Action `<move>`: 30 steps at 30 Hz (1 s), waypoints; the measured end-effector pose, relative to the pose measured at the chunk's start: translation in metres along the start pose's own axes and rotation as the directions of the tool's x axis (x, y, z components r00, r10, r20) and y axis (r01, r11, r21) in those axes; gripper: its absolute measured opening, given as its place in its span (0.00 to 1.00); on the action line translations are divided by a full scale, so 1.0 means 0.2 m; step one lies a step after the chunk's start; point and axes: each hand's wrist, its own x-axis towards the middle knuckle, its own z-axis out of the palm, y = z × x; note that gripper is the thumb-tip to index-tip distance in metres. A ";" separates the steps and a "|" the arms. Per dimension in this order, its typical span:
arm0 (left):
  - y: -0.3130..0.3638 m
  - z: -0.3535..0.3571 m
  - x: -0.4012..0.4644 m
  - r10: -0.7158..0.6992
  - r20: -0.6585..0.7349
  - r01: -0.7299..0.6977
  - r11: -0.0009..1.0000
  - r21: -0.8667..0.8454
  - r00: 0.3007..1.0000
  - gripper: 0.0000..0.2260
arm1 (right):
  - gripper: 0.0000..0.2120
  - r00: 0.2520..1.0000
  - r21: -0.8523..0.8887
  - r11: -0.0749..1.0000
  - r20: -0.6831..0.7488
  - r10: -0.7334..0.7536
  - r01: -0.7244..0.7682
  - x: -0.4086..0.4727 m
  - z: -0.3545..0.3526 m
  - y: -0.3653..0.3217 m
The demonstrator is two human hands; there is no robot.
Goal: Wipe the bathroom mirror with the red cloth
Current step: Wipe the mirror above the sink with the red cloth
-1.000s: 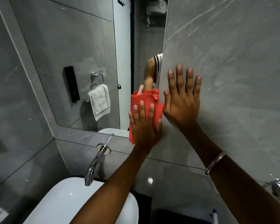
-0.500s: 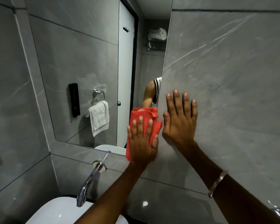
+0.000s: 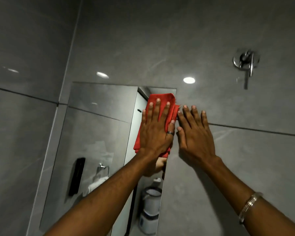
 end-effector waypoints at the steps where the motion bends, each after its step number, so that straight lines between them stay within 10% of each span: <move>1: 0.00 -0.02 0.06 0.005 -0.002 -0.005 1.000 -0.004 1.000 0.32 | 0.29 1.000 0.005 1.000 -0.007 -0.011 0.011 0.08 -0.02 0.02; 30: -0.54 -0.14 0.43 0.018 -0.146 -0.012 0.999 0.036 0.989 0.32 | 0.31 0.911 -0.211 0.893 0.201 -0.359 0.398 0.89 -0.19 0.10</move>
